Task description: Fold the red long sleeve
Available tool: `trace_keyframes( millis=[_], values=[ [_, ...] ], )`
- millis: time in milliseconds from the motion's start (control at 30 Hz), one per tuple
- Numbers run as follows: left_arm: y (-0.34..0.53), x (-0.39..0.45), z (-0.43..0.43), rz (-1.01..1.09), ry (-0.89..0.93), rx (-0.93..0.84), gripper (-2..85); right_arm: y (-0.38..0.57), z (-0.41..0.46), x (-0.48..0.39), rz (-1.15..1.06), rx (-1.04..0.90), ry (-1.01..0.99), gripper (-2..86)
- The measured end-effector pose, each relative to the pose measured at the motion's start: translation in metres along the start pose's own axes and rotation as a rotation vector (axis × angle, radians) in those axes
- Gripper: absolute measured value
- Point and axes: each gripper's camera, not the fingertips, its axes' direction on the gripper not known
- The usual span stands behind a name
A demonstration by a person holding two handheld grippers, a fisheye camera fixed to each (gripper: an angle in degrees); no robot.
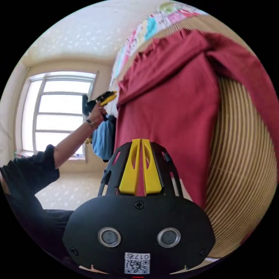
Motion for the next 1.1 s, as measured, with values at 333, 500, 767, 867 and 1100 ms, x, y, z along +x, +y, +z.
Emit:
trace_keyframes(
  millis=[333,500,767,867,1100],
  values=[
    [0.182,0.076,-0.06,0.309,0.227,-0.047,9.7,0.122,-0.107,0.033,0.365,0.118,0.863,13.5],
    [0.249,0.137,-0.042,0.481,0.389,-0.184,9.8,0.13,-0.107,0.049,0.426,0.004,0.855,4.9],
    [0.295,0.263,-0.067,0.803,0.827,-0.289,13.4,0.148,-0.226,0.002,0.391,0.227,0.008,2.9],
    [0.297,0.307,-0.084,0.949,0.829,-0.284,17.3,0.144,-0.246,-0.01,0.318,0.233,-0.133,2.8],
    [0.262,0.367,-0.087,0.834,0.741,-0.272,8.0,0.126,-0.262,-0.038,0.145,0.357,-0.1,2.0]
  ],
)
